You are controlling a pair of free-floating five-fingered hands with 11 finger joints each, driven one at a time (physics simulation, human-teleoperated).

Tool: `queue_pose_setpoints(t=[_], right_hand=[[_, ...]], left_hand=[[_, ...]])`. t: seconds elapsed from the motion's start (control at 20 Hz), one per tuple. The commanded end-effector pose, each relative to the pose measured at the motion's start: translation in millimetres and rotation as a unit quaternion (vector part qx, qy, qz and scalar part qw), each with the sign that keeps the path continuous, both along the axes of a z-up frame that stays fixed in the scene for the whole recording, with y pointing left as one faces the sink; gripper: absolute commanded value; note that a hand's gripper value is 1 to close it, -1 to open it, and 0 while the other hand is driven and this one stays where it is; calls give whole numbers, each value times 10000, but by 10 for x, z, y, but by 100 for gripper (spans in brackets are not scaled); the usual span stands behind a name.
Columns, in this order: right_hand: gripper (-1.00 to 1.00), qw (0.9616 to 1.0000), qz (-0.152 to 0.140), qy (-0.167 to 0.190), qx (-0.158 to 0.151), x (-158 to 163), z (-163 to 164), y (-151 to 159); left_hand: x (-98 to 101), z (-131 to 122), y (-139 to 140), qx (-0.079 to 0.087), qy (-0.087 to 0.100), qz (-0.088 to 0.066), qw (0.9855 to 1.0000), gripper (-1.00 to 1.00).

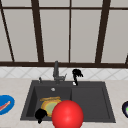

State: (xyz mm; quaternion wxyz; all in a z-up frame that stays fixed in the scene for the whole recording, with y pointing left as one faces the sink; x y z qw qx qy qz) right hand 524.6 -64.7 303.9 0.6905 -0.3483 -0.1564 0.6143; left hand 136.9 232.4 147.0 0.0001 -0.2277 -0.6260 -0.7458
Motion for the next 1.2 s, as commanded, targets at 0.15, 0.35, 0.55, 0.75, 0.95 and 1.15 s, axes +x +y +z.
queue_pose_setpoints(t=[0.15, 0.35, 0.55, 0.75, 0.95, 1.15], right_hand=[[-100, 9996, 125, -67, 234, -370, -41, -320], [-100, 9983, 353, -296, 354, -456, -133, -523], [-100, 9960, 401, -444, 665, -534, -265, -637], [-100, 9926, 526, -760, 785, -539, -330, -742], [-100, 9876, 710, -1010, 969, -560, -421, -826], [-100, 9900, 540, -867, 972, -661, -407, -939]], left_hand=[[0, 0, 0, 0, 0, 0, 10000, 0], [0, 0, 0, 0, 0, 0, 10000, 0], [0, 0, 0, 0, 0, 0, 10000, 0], [0, 0, 0, 0, 0, 0, 10000, 0], [0, 0, 0, 0, 0, 0, 10000, 0], [0, 0, 0, 0, 0, 0, 10000, 0]])
